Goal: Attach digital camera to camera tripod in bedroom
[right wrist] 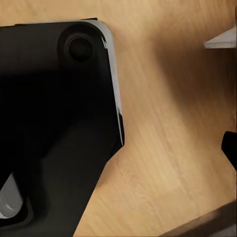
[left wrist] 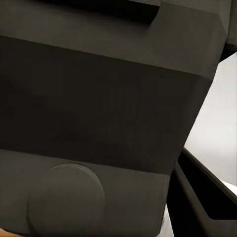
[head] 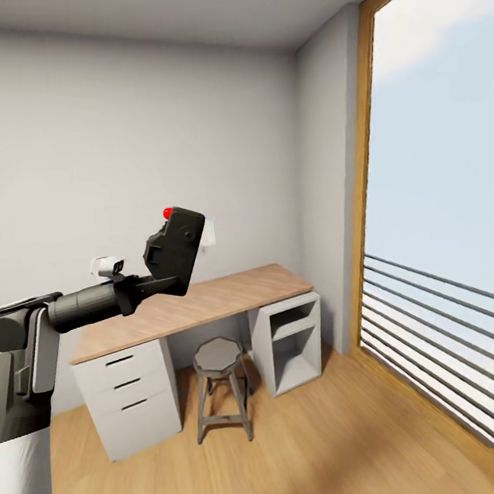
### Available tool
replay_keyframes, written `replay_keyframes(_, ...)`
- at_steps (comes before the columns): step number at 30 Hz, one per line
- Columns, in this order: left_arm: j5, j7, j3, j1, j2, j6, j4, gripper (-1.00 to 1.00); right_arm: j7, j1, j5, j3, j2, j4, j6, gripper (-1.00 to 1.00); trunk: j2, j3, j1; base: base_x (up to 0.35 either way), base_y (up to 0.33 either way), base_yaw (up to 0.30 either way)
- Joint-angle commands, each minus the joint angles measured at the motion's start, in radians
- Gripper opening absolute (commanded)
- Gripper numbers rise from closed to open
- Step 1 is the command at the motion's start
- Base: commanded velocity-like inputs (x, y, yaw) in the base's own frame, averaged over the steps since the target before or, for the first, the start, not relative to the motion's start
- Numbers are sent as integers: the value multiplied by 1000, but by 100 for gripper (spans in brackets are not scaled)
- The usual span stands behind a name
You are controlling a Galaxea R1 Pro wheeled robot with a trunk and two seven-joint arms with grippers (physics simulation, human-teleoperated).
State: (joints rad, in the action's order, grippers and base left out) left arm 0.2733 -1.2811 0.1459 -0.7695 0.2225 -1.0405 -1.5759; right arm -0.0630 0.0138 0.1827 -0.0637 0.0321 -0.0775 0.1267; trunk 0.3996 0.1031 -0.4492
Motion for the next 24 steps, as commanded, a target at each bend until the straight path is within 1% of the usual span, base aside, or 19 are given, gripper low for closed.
replay_keyframes(1,1,-3,0,-1,-1,-7,0,-100,0,0,9,-7,0,-1,5,100,0,0,-1,275,-222,278)
replay_keyframes(24,0,-3,0,-1,-7,-7,0,-100,0,0,9,-7,0,-1,5,100,0,0,-1,274,-222,278)
